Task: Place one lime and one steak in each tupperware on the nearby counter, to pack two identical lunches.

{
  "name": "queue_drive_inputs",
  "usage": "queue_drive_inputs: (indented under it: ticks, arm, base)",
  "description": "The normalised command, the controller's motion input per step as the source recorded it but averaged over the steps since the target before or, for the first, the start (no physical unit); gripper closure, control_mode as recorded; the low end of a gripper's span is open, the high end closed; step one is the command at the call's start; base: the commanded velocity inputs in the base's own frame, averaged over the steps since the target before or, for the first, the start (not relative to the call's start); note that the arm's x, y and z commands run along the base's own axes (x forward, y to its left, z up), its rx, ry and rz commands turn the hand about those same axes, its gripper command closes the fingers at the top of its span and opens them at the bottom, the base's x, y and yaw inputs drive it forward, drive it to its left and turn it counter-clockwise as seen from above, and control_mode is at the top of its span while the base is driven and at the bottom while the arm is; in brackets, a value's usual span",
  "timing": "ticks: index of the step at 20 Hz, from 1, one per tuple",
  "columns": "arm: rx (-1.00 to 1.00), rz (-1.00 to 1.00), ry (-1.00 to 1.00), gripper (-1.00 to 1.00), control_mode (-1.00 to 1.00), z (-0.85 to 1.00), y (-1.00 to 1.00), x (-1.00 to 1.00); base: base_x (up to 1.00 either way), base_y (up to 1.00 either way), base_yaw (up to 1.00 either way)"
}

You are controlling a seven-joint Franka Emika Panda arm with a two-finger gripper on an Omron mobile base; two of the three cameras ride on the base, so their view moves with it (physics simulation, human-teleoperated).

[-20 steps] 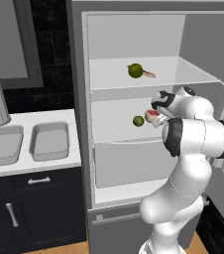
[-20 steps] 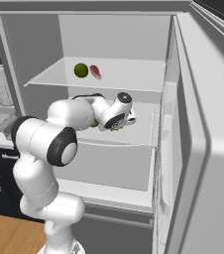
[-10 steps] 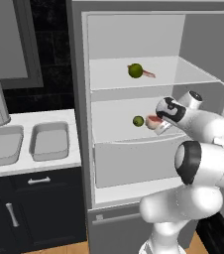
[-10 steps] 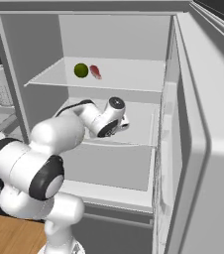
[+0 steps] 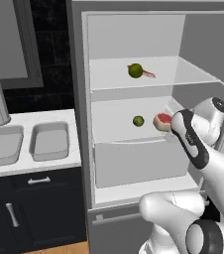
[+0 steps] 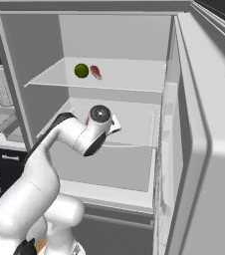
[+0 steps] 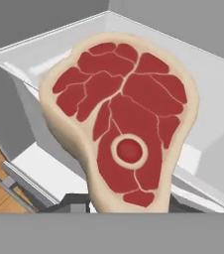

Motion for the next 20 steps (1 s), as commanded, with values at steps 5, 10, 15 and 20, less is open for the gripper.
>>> queue_drive_inputs:
  ticks: [5,10,15,20]
  arm:
    - [-0.03,0.00,0.00,1.00,-1.00,0.41,0.22,-0.86]
    - [-0.02,0.00,-0.01,1.00,-1.00,0.58,0.09,-0.86]
    - [-0.01,0.00,0.00,1.00,-1.00,0.53,0.05,-0.70]
    - [0.00,0.00,0.00,1.00,1.00,0.00,0.00,0.00]
  base:
    - [0.00,0.00,0.00]
    - [0.00,0.00,0.00]
    - [0.00,0.00,0.00]
    - [-0.61,0.50,0.00]
